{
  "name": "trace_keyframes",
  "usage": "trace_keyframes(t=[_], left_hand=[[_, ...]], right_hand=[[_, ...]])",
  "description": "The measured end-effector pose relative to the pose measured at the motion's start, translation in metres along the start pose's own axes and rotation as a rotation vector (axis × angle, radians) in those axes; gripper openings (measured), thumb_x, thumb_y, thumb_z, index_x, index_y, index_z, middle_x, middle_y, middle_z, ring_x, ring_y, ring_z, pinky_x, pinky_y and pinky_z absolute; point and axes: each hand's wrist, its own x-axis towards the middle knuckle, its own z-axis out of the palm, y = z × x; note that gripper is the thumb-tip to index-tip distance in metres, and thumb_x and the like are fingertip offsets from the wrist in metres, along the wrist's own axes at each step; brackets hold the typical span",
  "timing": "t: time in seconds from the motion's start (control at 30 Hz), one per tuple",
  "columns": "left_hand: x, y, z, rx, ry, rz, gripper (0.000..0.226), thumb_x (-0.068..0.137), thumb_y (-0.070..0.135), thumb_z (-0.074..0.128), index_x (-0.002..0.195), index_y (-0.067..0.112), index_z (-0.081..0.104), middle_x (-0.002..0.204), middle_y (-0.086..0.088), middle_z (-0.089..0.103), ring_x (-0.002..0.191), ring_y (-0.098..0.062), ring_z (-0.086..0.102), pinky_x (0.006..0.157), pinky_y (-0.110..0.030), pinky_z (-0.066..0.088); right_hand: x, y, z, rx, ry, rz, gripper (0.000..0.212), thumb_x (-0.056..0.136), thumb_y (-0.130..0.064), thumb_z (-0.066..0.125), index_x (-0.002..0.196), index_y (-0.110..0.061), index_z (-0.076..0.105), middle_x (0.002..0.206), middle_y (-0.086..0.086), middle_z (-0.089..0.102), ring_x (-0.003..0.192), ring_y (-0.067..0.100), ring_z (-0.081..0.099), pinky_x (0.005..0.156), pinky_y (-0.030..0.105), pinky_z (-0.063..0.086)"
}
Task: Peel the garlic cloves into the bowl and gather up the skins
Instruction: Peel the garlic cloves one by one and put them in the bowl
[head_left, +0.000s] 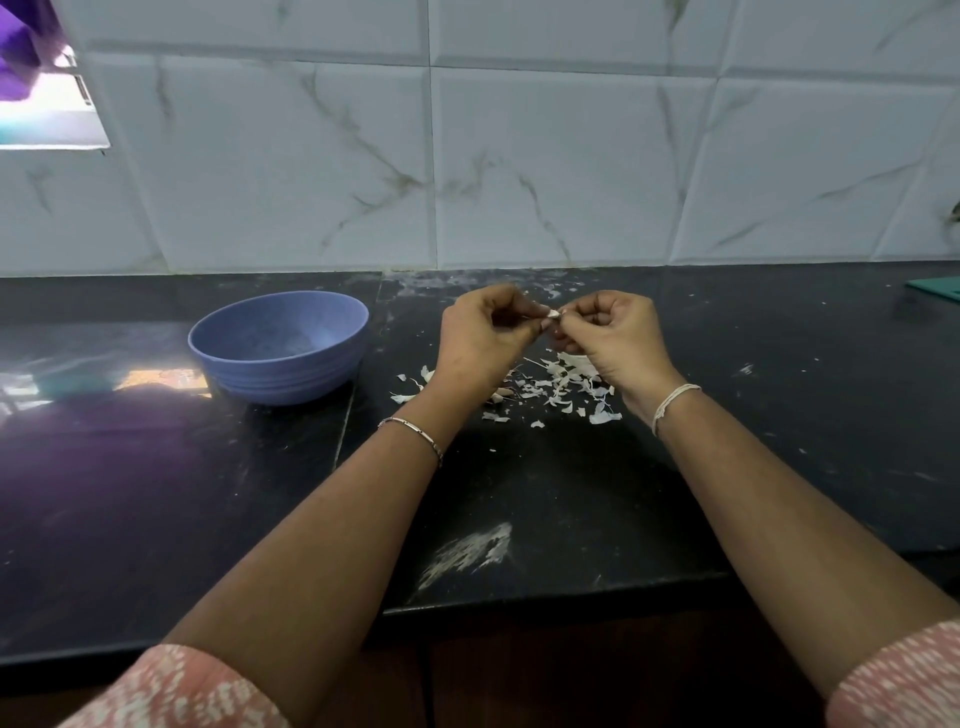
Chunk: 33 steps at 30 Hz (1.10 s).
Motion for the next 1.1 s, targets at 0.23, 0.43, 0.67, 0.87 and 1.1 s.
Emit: trace_keyframes(t=[0.23, 0.43, 0.67, 0.87, 1.1], left_hand=[[-0.0001, -0.0022, -0.0004, -0.001, 0.023, 0.013, 0.016, 0.081, 0.006, 0.076, 0.081, 0.021, 0.073, 0.082, 0.009, 0.073, 0.075, 0.001, 0.067, 0.082, -0.025, 0.058], [-0.0002, -0.0027, 0.0013, -0.013, 0.045, -0.01, 0.011, 0.083, 0.005, 0.074, 0.086, 0.015, 0.076, 0.085, 0.003, 0.075, 0.076, -0.001, 0.067, 0.085, -0.028, 0.058], [0.0014, -0.0003, -0.0001, -0.064, 0.066, -0.079, 0.022, 0.076, 0.004, 0.08, 0.085, 0.015, 0.063, 0.081, 0.0, 0.071, 0.079, -0.013, 0.068, 0.072, -0.018, 0.056], [0.0008, -0.0024, 0.0007, -0.094, 0.058, -0.089, 0.027, 0.074, 0.001, 0.081, 0.087, 0.014, 0.061, 0.089, -0.011, 0.074, 0.088, -0.019, 0.073, 0.082, -0.029, 0.059], [0.0018, -0.0029, 0.0004, -0.093, 0.053, -0.092, 0.024, 0.075, -0.001, 0.079, 0.089, 0.011, 0.063, 0.088, -0.01, 0.073, 0.085, -0.016, 0.073, 0.079, -0.027, 0.058]], right_hand=[[-0.0004, -0.0038, -0.0054, -0.109, -0.036, -0.019, 0.006, 0.086, -0.012, 0.073, 0.081, -0.009, 0.071, 0.072, 0.0, 0.064, 0.053, 0.004, 0.055, 0.051, 0.018, 0.048], [0.0001, -0.0057, -0.0076, 0.047, 0.017, 0.005, 0.019, 0.084, 0.006, 0.068, 0.084, -0.011, 0.059, 0.081, 0.007, 0.061, 0.065, 0.012, 0.061, 0.059, 0.02, 0.055], [0.0006, -0.0019, -0.0039, -0.077, -0.052, -0.079, 0.008, 0.08, -0.011, 0.078, 0.081, -0.017, 0.074, 0.081, 0.011, 0.074, 0.079, 0.027, 0.071, 0.077, 0.039, 0.06], [-0.0001, 0.0002, -0.0013, -0.236, -0.006, -0.159, 0.012, 0.078, -0.011, 0.079, 0.075, -0.02, 0.073, 0.071, 0.0, 0.073, 0.071, 0.018, 0.072, 0.071, 0.032, 0.061], [0.0022, 0.002, -0.0013, -0.205, -0.002, -0.144, 0.011, 0.076, -0.009, 0.08, 0.074, -0.018, 0.073, 0.073, 0.0, 0.074, 0.073, 0.019, 0.073, 0.073, 0.034, 0.061]])
